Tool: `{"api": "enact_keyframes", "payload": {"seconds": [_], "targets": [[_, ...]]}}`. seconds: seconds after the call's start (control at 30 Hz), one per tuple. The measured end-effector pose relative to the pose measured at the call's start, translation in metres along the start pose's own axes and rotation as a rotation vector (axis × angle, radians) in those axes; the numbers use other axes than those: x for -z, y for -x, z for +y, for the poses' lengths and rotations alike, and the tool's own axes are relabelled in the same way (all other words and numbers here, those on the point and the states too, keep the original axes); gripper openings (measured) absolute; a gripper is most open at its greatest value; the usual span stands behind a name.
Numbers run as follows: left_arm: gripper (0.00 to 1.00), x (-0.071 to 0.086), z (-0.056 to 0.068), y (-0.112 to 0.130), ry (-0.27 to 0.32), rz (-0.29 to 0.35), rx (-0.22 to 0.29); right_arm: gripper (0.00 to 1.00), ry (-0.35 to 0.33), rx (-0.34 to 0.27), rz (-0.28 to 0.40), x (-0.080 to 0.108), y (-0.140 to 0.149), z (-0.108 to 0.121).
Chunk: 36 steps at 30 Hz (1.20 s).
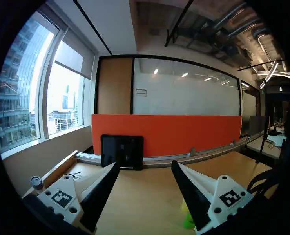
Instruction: Pour water
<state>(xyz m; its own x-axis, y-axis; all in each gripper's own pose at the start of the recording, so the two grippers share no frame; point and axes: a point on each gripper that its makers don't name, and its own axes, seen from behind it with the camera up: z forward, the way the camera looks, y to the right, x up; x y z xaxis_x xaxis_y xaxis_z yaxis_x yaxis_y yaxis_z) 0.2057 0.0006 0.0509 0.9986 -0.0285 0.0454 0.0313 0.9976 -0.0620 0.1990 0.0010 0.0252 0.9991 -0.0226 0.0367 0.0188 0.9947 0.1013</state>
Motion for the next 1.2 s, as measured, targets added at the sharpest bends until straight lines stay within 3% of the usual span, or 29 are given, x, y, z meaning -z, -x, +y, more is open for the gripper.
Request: {"api": "enact_keyframes", "payload": {"seconds": [0.37, 0.7, 0.9, 1.2], "targets": [[0.97, -0.004, 0.023, -0.002, 0.105, -0.017, 0.008, 1.00, -0.062, -0.004, -0.010, 0.002, -0.002, -0.006], [0.97, 0.001, 0.049, -0.002, 0.245, -0.026, -0.021, 1.00, -0.228, 0.000, -0.006, 0.006, -0.007, -0.031], [0.97, 0.006, 0.057, -0.002, 0.310, -0.017, -0.023, 1.00, -0.335, -0.021, -0.001, 0.011, -0.011, -0.049], [0.97, 0.009, 0.065, 0.005, 0.372, -0.022, -0.046, 1.00, -0.395, -0.026, -0.022, 0.008, -0.010, -0.059]]}}
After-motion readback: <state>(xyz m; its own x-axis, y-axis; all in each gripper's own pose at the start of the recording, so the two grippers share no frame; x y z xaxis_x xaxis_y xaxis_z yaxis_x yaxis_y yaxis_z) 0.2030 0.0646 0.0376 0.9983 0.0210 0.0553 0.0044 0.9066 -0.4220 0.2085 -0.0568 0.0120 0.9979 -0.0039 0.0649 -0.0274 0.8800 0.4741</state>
